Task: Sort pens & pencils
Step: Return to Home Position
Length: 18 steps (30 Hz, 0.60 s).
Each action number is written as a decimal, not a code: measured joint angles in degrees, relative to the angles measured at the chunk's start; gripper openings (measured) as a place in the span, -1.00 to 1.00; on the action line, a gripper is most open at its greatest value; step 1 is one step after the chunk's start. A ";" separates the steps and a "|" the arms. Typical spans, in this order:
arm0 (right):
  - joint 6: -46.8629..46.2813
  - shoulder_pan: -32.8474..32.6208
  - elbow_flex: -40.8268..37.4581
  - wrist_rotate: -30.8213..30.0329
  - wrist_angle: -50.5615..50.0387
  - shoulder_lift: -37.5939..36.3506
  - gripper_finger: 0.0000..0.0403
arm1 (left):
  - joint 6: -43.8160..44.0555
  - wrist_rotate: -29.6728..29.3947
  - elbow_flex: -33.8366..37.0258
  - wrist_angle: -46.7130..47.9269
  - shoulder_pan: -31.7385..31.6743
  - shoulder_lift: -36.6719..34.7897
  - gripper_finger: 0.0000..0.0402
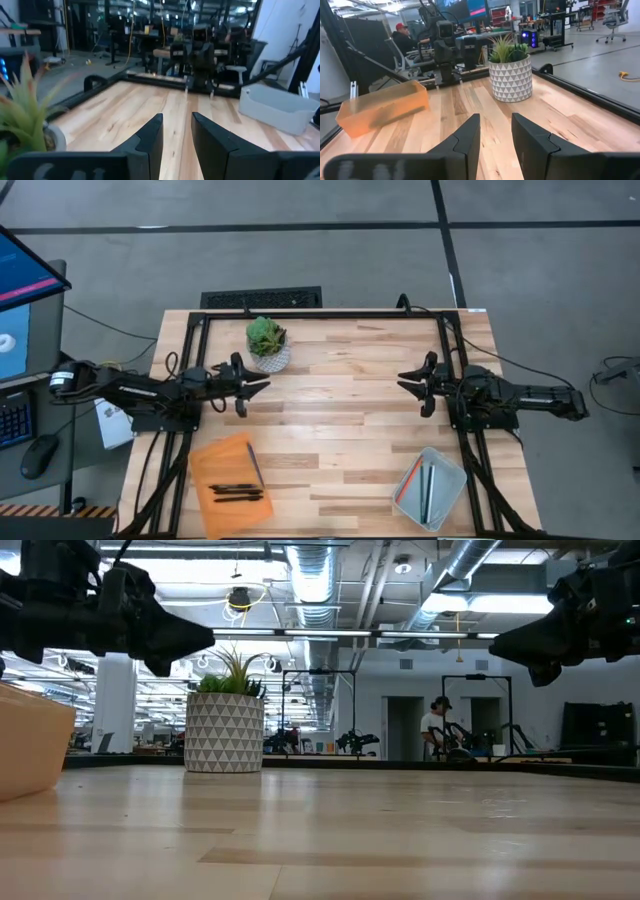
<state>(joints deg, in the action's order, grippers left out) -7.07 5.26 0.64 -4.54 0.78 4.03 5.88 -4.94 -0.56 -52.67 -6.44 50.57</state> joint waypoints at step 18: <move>-0.50 -0.02 0.00 0.20 -0.14 0.02 -0.33 | -1.08 -0.29 0.09 23.80 -0.27 -20.56 -0.54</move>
<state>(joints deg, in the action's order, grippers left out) -7.57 5.23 0.64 -4.34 0.64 4.05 4.80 -5.23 -0.47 -28.87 -6.71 30.00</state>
